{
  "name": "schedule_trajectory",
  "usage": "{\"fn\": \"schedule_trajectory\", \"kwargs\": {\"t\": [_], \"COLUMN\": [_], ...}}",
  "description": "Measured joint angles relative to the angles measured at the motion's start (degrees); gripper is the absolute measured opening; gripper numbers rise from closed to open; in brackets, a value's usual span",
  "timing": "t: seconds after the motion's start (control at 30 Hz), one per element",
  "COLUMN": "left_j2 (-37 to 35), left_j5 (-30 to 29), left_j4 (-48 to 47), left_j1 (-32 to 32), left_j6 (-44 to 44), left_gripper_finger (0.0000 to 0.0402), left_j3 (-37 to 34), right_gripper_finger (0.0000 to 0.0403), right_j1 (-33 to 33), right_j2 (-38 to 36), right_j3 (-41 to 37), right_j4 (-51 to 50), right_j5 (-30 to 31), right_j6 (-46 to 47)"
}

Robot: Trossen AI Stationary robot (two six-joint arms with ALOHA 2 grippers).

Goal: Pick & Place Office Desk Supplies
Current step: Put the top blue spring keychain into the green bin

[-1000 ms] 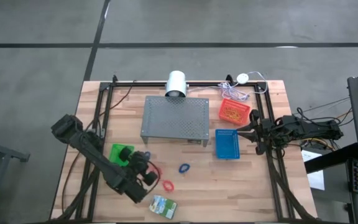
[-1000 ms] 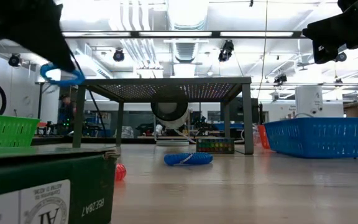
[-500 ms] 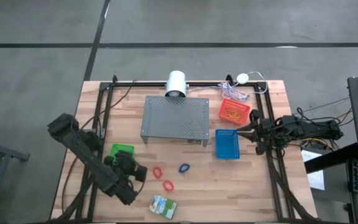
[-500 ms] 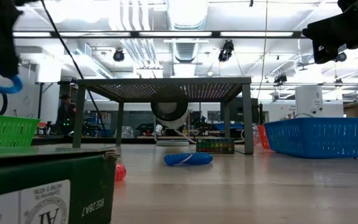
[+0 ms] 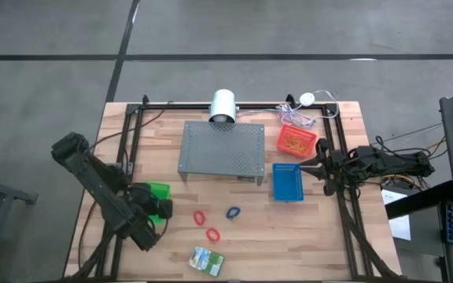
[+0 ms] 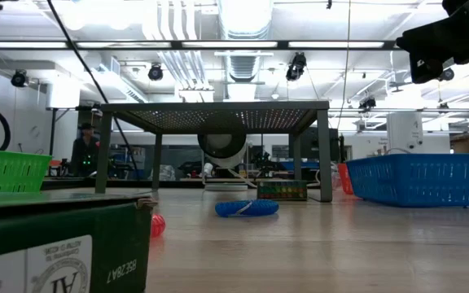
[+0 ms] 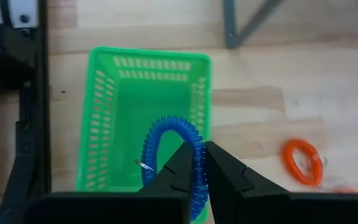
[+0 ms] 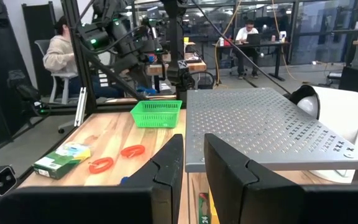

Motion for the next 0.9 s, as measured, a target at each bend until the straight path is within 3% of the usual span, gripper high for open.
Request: {"fn": "schedule_trajectory", "kwargs": {"t": [0.5, 0.9], "left_j2": [-13.3, -14.0], "left_j5": [2.0, 4.4], "left_j4": [19.5, 28.9], "left_j1": [0.0, 0.1], "left_j6": [-3.2, -4.8], "left_gripper_finger": [0.0029, 0.0031], "left_j3": [-21.7, -29.5], "right_gripper_finger": [0.0063, 0.0063], "right_j1": [0.0, 0.0], "right_j2": [0.0, 0.0], "right_j3": [0.0, 0.0], "right_j4": [0.0, 0.0], "right_j5": [0.0, 0.0], "right_j6": [0.1, 0.1]}}
